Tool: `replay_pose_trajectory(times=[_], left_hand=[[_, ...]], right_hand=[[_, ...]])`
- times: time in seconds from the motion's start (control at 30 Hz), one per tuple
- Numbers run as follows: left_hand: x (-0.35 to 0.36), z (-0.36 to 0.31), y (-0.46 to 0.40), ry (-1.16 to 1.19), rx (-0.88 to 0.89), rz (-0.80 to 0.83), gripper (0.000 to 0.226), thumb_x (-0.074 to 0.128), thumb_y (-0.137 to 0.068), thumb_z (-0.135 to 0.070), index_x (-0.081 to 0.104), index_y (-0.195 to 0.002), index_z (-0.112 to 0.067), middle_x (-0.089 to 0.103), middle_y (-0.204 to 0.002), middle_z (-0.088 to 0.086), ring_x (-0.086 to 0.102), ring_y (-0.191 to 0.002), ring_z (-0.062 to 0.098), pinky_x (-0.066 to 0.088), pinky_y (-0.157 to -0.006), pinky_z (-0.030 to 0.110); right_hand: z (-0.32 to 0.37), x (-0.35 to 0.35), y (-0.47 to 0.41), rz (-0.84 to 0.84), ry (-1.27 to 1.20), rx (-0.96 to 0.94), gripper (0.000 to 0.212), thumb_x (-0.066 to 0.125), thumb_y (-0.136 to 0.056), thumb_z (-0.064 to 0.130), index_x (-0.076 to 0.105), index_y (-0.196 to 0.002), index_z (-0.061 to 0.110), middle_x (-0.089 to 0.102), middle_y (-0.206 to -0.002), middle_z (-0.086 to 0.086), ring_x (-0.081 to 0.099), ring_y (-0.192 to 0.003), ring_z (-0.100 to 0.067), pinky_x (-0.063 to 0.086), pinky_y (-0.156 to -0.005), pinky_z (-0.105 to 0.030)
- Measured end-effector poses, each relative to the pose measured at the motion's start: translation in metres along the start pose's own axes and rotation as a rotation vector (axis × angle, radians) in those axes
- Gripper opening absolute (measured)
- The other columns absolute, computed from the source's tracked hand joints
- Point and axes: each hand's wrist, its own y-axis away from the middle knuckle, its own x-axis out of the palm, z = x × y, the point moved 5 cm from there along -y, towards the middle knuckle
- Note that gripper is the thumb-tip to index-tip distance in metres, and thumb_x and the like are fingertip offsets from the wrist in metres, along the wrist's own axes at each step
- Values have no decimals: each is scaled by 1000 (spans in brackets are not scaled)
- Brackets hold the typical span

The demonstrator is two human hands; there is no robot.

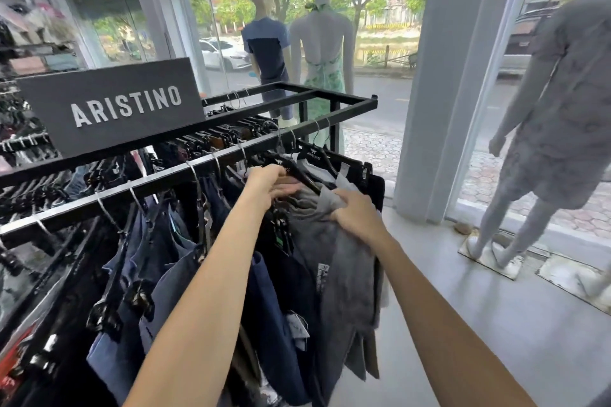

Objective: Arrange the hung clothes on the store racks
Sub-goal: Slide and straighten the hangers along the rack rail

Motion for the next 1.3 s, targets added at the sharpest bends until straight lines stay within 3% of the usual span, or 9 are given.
replay_pose_trajectory(times=[0.1,0.27,0.37,0.47,0.73,0.87,1.03,1.13,1.3], left_hand=[[40,-2,15,194,12,98,15,45,-89,7,54,-100,5,69,-82,26,73,-69,31,61,-65,31],[131,2,44,211,33,244,15,47,-87,3,55,-100,5,71,-84,24,74,-80,32,60,-81,35],[182,11,57,140,61,302,19,53,-84,-3,61,-98,8,72,-89,24,74,-83,30,59,-85,36],[229,20,75,63,86,398,25,57,-88,-12,67,-102,5,74,-93,19,74,-83,25,59,-81,29],[318,26,136,-19,187,637,19,65,-89,-17,69,-99,-1,72,-87,12,72,-83,22,55,-65,21],[329,29,163,-20,199,751,15,67,-89,-19,65,-86,-5,69,-77,8,69,-68,20,55,-60,25],[313,36,176,-71,227,910,23,68,-89,-27,64,-82,-5,70,-70,12,67,-61,23,57,-66,35],[305,31,173,-118,242,976,28,69,-87,-32,64,-83,-5,69,-59,8,69,-64,26,57,-71,37],[303,11,175,-210,424,1043,30,64,-90,-36,59,-77,-10,55,-70,9,56,-69,21,45,-67,33]], right_hand=[[-28,-48,-1,-70,14,87,25,58,-73,7,66,-94,19,68,-93,1,59,-91,-24,47,-77,-35],[-81,-113,16,-277,13,232,27,44,-83,12,65,-90,26,68,-106,-4,59,-101,-32,47,-94,-44],[-111,-145,40,-355,1,310,23,43,-78,9,62,-86,16,67,-94,-5,60,-98,-35,47,-89,-44],[-137,-176,68,-431,-1,378,22,42,-73,5,60,-83,13,62,-80,0,58,-90,-33,48,-83,-42],[-166,-228,157,-687,-29,595,25,42,-79,23,62,-93,28,65,-100,-3,57,-99,-36,45,-96,-50],[-140,-227,199,-801,22,602,15,47,-80,12,53,-71,22,55,-76,3,49,-83,-28,41,-76,-38],[-102,-200,232,-875,48,644,17,47,-75,7,48,-65,20,51,-69,0,49,-77,-30,35,-58,-36],[-81,-174,234,-812,36,633,16,53,-74,10,59,-81,22,61,-83,-3,56,-85,-28,40,-63,-33],[-57,-147,219,-775,-52,564,22,68,-80,27,60,-100,21,65,-100,-2,59,-91,-22,41,-64,-29]])
